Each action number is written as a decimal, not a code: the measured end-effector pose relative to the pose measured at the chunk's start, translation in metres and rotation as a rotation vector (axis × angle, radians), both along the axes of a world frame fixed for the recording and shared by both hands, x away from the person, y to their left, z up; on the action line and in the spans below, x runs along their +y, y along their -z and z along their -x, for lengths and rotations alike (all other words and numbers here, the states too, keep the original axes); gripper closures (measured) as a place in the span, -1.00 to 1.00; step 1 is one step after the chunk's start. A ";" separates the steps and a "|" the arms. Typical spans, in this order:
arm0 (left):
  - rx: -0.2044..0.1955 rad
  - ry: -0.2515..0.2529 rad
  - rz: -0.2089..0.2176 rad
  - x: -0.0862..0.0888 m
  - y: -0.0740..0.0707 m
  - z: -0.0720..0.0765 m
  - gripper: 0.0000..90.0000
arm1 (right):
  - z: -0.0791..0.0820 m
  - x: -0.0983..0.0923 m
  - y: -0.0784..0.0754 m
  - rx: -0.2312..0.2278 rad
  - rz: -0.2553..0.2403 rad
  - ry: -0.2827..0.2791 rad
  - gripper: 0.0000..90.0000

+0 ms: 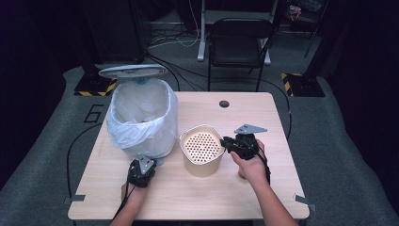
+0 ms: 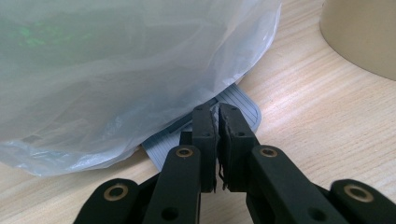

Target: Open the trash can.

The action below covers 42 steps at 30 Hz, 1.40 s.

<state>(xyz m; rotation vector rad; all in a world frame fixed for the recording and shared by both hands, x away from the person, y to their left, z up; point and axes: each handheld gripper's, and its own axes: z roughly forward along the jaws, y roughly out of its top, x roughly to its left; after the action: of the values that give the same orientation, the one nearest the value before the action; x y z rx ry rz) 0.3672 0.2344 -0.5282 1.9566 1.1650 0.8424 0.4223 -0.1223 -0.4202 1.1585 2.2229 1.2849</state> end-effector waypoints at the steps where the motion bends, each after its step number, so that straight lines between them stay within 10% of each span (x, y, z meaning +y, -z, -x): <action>1: 0.001 0.001 -0.001 0.000 0.000 0.000 0.90 | -0.001 0.002 0.000 0.006 0.005 0.004 0.67; 15: 0.003 0.005 -0.007 0.001 -0.001 0.000 0.90 | -0.013 0.008 0.001 0.041 0.023 -0.044 0.84; 35: 0.003 0.002 -0.002 0.000 0.000 0.000 0.90 | 0.032 -0.002 0.005 0.020 -0.002 -0.145 0.84; 42: -0.004 0.003 -0.008 0.001 0.000 0.000 0.90 | 0.045 -0.018 -0.008 -0.077 -0.070 -0.088 0.07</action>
<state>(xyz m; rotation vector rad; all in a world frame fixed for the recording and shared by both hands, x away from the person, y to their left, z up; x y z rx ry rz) 0.3677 0.2354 -0.5277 1.9621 1.1576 0.8502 0.3770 -0.1405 -0.4122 1.0271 2.2108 1.4283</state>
